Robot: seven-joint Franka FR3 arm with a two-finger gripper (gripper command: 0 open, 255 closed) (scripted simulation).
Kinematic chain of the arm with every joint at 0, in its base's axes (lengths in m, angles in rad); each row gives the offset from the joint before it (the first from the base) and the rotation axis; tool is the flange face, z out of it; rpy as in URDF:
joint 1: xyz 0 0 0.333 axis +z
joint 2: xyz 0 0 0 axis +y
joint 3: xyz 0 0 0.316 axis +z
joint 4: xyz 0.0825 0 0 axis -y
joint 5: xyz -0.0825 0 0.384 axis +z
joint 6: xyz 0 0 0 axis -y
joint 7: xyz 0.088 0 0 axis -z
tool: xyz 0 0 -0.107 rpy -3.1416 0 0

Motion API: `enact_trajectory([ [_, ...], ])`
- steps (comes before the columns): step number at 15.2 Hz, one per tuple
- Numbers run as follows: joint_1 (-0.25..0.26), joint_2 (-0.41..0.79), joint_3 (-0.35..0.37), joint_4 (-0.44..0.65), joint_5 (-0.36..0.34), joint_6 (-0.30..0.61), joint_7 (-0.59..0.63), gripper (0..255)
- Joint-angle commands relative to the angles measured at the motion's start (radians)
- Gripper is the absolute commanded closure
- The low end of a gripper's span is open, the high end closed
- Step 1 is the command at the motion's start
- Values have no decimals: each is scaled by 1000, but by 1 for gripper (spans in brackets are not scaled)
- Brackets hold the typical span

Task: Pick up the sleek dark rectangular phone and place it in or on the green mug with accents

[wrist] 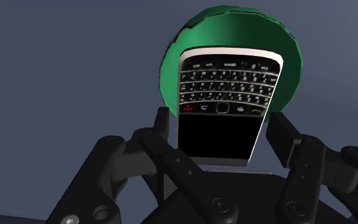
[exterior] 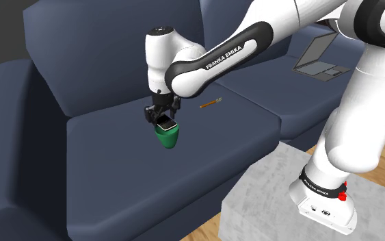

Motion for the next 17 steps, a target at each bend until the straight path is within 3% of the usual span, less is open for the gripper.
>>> enact_trajectory([
  [1,0,0,0,0,0,0,0,0],
  [5,0,0,0,0,0,0,0,0],
  [9,3,-67,5,50,40,-111,-26,0],
  [17,3,-67,5,50,40,-111,-26,0],
])
